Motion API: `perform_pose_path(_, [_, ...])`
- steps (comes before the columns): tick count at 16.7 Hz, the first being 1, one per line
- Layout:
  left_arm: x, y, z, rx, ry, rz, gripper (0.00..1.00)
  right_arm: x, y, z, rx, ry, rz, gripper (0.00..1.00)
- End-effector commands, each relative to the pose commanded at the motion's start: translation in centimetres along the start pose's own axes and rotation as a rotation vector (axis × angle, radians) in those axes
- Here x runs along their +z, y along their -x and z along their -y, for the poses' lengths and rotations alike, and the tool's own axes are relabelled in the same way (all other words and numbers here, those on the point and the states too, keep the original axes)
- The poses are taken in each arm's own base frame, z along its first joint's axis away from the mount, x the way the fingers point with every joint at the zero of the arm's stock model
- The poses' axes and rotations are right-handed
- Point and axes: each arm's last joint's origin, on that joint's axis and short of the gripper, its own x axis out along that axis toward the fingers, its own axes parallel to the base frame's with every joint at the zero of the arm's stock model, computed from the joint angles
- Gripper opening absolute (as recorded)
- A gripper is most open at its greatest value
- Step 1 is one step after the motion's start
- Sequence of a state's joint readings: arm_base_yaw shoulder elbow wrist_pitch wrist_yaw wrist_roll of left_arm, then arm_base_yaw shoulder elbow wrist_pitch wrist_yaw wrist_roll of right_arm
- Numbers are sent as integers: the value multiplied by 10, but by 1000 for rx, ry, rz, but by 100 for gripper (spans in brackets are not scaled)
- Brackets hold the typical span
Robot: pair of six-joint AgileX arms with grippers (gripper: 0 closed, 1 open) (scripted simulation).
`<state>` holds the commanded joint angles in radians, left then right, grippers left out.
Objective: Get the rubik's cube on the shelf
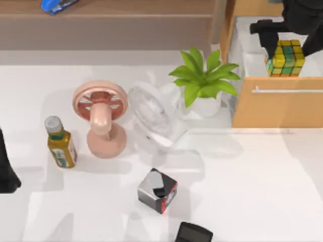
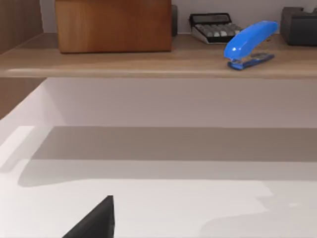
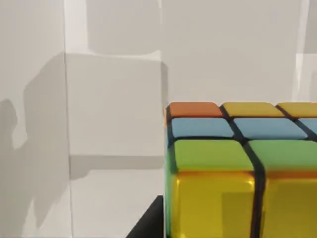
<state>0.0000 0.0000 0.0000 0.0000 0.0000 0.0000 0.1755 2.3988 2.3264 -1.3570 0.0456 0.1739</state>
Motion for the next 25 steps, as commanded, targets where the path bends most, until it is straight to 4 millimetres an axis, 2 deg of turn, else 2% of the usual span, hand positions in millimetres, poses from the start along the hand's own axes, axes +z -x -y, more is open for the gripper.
perform_pose_path(1, [0, 0, 0, 0, 0, 0, 100, 4, -15, 8, 3, -4, -29, 0])
perform_pose_path(3, [0, 0, 0, 0, 0, 0, 100, 9, -30, 17, 13, -6, -45, 0])
perform_pose_path(9, [0, 0, 0, 0, 0, 0, 100, 7, -31, 15, 13, -2, -51, 0])
perform_pose_path(12, [0, 0, 0, 0, 0, 0, 100, 2, -18, 13, -10, 4, -44, 0])
perform_pose_path(14, [0, 0, 0, 0, 0, 0, 100, -6, 5, 4, -36, 20, 4, 0])
perform_pose_path(16, [0, 0, 0, 0, 0, 0, 100, -16, 34, -13, -56, 53, 85, 0])
perform_pose_path(20, [0, 0, 0, 0, 0, 0, 100, -44, 81, -73, -65, 168, 307, 0])
perform_pose_path(22, [0, 0, 0, 0, 0, 0, 100, -59, 89, -108, -56, 233, 425, 0])
perform_pose_path(25, [0, 0, 0, 0, 0, 0, 100, -76, 87, -159, -34, 304, 612, 0])
